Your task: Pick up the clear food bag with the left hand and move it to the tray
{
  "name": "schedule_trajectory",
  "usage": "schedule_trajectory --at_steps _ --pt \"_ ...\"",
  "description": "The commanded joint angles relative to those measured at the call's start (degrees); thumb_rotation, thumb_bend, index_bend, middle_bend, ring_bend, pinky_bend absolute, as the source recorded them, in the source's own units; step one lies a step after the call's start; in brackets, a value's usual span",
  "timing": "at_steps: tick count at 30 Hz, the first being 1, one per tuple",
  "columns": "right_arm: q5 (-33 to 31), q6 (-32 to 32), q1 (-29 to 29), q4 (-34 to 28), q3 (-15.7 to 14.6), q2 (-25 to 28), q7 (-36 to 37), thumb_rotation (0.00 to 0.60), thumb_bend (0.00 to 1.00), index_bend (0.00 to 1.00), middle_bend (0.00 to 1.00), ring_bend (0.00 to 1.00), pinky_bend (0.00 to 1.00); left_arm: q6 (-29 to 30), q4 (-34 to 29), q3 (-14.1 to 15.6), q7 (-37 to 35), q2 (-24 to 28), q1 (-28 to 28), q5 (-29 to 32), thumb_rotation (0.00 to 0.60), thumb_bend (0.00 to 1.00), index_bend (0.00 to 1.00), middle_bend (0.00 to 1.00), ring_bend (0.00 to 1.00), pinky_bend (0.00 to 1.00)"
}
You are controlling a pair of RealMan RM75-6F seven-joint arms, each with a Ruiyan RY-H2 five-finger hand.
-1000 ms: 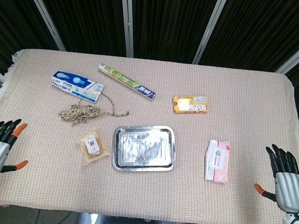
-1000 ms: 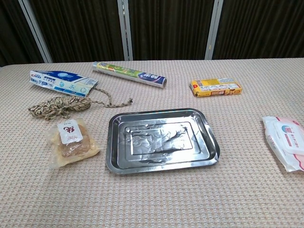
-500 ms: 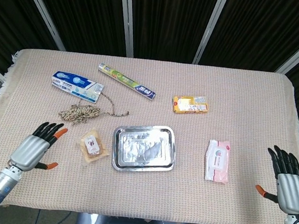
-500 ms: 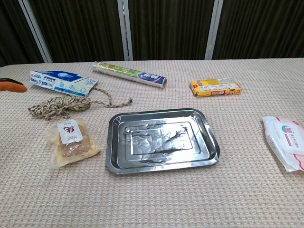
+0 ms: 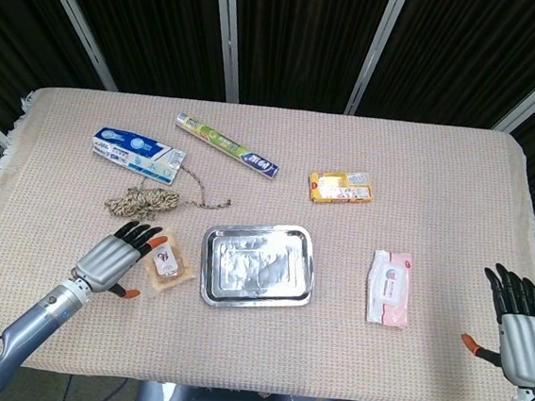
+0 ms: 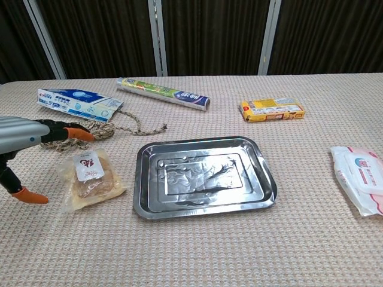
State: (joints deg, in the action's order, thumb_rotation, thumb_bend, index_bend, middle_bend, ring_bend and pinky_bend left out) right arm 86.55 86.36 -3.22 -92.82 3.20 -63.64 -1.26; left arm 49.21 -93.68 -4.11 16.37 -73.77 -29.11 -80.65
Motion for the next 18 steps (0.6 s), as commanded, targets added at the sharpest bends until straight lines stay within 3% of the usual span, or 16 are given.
schedule_trajectory --at_steps 1,13,18 --pt "-0.07 0.00 0.09 0.04 -0.05 -0.05 0.07 0.600 0.00 0.00 0.00 0.00 0.00 -2.40 1.18 -0.63 1.93 -1.72 -1.70 3.74 0.538 0.08 0.08 0.00 0.00 0.00" --pt "-0.37 -0.16 0.42 -0.10 -0.21 0.22 0.40 0.600 0.00 0.00 0.00 0.00 0.00 -3.98 6.61 -1.50 1.36 -8.20 -4.70 8.83 0.547 0.15 0.12 0.00 0.00 0.01" --pt "-0.52 -0.36 0.54 -0.13 -0.36 0.26 0.42 0.600 0.00 0.00 0.00 0.00 0.00 -3.25 8.51 -1.37 -1.50 -10.55 -5.05 7.39 0.600 0.38 0.25 0.02 0.03 0.24"
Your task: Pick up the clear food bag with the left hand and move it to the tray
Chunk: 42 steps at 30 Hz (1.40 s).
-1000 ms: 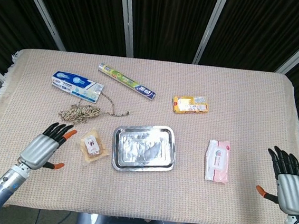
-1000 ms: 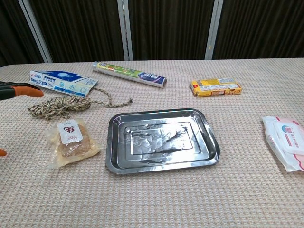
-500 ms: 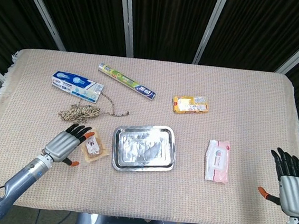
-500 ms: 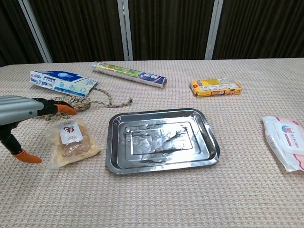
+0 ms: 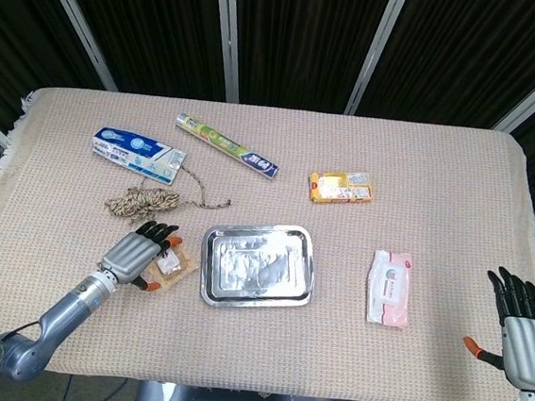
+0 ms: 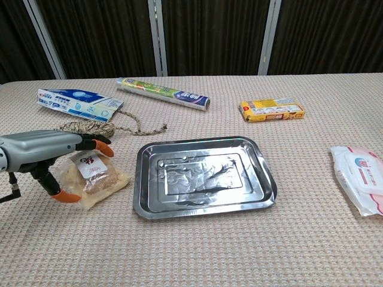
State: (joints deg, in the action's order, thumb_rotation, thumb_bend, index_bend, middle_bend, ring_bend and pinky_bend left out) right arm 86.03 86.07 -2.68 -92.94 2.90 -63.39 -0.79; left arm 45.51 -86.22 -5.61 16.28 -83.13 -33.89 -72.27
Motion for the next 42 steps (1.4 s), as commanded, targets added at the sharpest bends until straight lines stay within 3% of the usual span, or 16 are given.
schedule_trajectory --at_steps 1,5,8,13,18,21,27,29,30,32,34,37,42 --pt "-0.01 -0.08 0.03 -0.04 -0.07 0.06 -0.05 0.600 0.00 0.00 0.00 0.00 0.00 0.97 1.57 0.16 -2.19 -1.79 -0.29 -1.79 0.600 0.42 0.29 0.04 0.06 0.28" --pt "-0.29 -0.05 0.24 -0.06 -0.09 0.15 0.14 0.600 0.00 0.00 0.00 0.00 0.00 4.00 4.35 0.41 -7.02 -4.47 0.08 -5.55 0.600 0.60 0.50 0.21 0.23 0.47" --pt "-0.40 -0.16 0.26 -0.08 -0.08 0.20 0.13 0.600 0.00 0.00 0.00 0.00 0.00 8.03 5.97 0.52 -11.83 -5.69 0.90 -9.13 0.600 0.64 0.57 0.29 0.29 0.50" --pt "-0.83 -0.86 0.07 -0.39 -0.06 0.42 -0.61 0.600 0.00 0.00 0.00 0.00 0.00 16.79 7.37 1.53 -19.12 -5.64 2.22 -16.81 0.600 0.64 0.58 0.30 0.29 0.51" --pt "-0.49 -0.96 -0.09 -0.77 -0.06 0.61 -0.69 0.600 0.00 0.00 0.00 0.00 0.00 21.35 5.11 0.69 -18.63 -3.83 1.85 -20.25 0.600 0.63 0.57 0.29 0.28 0.51" --pt "-0.49 -0.94 -0.07 -0.82 -0.03 0.68 -0.53 0.600 0.00 0.00 0.00 0.00 0.00 20.71 3.30 -0.56 -17.88 -3.32 0.58 -19.95 0.600 0.63 0.56 0.28 0.27 0.50" --pt "-0.53 -0.98 -0.09 -0.90 0.05 0.78 -0.48 0.600 0.00 0.00 0.00 0.00 0.00 13.51 1.58 -4.09 -12.80 -4.67 -4.59 -15.52 0.600 0.62 0.51 0.25 0.25 0.50" --pt "-0.48 -0.86 0.01 -1.02 0.00 0.82 -0.57 0.600 0.00 0.00 0.00 0.00 0.00 11.31 1.90 -5.10 -9.97 -6.24 -6.45 -13.87 0.600 0.45 0.43 0.20 0.20 0.40" --pt "-0.47 -0.85 0.02 -1.07 0.00 0.84 -0.57 0.600 0.00 0.00 0.00 0.00 0.00 10.63 2.02 -5.32 -8.99 -6.81 -7.04 -13.38 0.600 0.28 0.33 0.15 0.14 0.31" --pt "-0.41 -0.94 -0.03 -1.23 -0.02 0.91 -0.66 0.600 0.00 0.00 0.00 0.00 0.00 7.34 1.85 -5.43 -5.94 -7.82 -8.75 -11.21 0.590 0.06 0.13 0.05 0.04 0.17" --pt "-0.40 -0.99 -0.03 -1.29 -0.05 0.90 -0.80 0.600 0.00 0.00 0.00 0.00 0.00 3.90 0.55 -5.36 -4.19 -7.94 -10.24 -9.05 0.530 0.01 0.02 0.01 0.00 0.07" --pt "-0.54 -1.06 -0.08 -1.51 0.05 0.92 -0.96 0.600 0.00 0.00 0.00 0.00 0.00 1.43 -1.16 -5.28 -3.19 -8.25 -11.53 -7.15 0.413 0.00 0.00 0.00 0.00 0.00" --pt "-0.62 -1.35 -0.28 -1.66 0.14 0.92 -1.13 0.600 0.00 0.00 0.00 0.00 0.00 2.76 -3.68 -4.52 -3.32 -7.82 -11.05 -6.54 0.383 0.00 0.00 0.00 0.00 0.00"
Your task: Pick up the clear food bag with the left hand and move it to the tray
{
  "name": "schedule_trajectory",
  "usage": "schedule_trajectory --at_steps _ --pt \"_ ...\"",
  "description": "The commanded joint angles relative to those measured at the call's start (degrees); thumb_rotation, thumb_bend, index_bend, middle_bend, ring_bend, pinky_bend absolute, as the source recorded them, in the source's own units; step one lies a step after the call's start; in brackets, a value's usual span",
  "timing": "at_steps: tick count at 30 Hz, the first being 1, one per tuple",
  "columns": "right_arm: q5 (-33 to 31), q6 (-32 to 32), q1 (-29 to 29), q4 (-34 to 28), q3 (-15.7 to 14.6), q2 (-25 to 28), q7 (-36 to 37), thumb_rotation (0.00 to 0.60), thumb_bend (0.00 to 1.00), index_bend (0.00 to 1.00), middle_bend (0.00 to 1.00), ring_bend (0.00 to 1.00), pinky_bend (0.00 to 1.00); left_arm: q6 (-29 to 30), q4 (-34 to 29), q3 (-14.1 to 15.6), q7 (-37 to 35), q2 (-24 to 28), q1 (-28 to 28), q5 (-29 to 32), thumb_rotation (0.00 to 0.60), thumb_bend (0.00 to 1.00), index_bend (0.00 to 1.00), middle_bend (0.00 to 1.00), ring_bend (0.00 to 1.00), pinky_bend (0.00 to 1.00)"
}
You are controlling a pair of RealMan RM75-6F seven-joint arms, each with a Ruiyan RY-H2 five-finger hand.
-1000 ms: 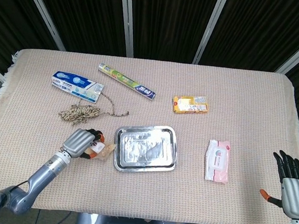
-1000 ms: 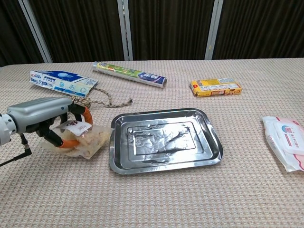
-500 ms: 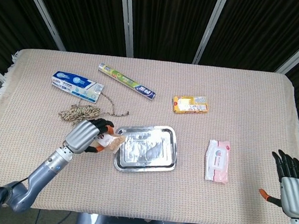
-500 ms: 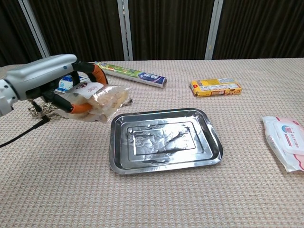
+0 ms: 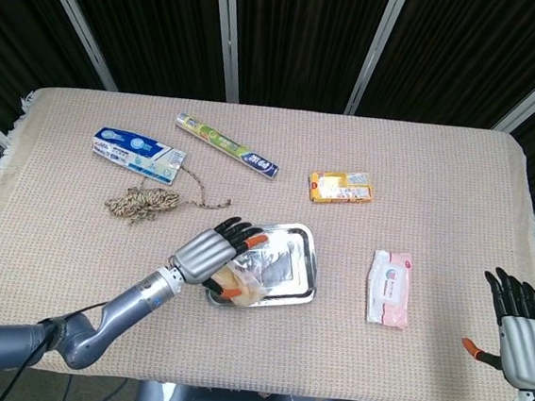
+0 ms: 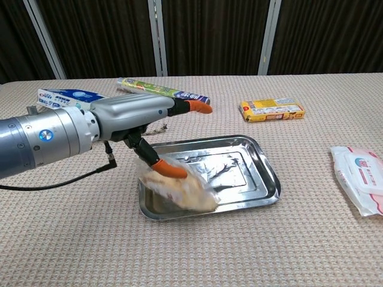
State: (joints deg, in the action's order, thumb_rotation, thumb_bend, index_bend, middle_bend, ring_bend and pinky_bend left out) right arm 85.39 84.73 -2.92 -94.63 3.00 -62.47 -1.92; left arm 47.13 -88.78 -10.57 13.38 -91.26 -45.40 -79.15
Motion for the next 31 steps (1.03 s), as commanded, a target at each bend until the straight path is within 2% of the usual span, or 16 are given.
schedule_trajectory --at_steps 1,4,11,17,23,31 --pt "-0.06 -0.07 -0.08 0.09 0.09 -0.03 0.01 0.600 0.00 0.00 0.00 0.00 0.00 2.07 -1.64 0.66 -0.79 0.86 1.09 0.45 0.382 0.00 0.00 0.00 0.00 0.00" --pt "-0.50 -0.59 -0.32 0.32 0.26 -0.12 0.06 0.600 0.00 0.00 0.00 0.00 0.00 4.99 -2.80 0.97 -0.77 2.69 3.10 1.33 0.381 0.00 0.00 0.00 0.00 0.00" --pt "-0.91 -0.84 -0.87 1.18 0.95 -0.70 0.45 0.600 0.00 0.00 0.00 0.00 0.00 17.06 -9.18 3.84 1.81 11.52 11.78 1.24 0.402 0.00 0.00 0.00 0.00 0.00" --pt "-1.11 -1.04 -1.20 1.63 1.26 -0.90 0.38 0.600 0.00 0.00 0.00 0.00 0.00 25.66 -10.84 7.01 -1.98 18.47 19.04 -0.96 0.412 0.00 0.01 0.00 0.00 0.00" --pt "-1.27 -0.58 -1.37 2.13 1.74 -1.60 -0.06 0.600 0.00 0.00 0.00 0.00 0.00 33.41 -9.14 9.31 -3.49 21.72 25.71 -1.32 0.437 0.00 0.04 0.00 0.00 0.00" --pt "-1.56 -0.46 -1.61 2.48 2.07 -2.50 -0.94 0.600 0.00 0.00 0.00 0.00 0.00 38.42 -10.80 13.25 -2.89 24.92 31.10 -5.39 0.461 0.00 0.06 0.00 0.00 0.00"
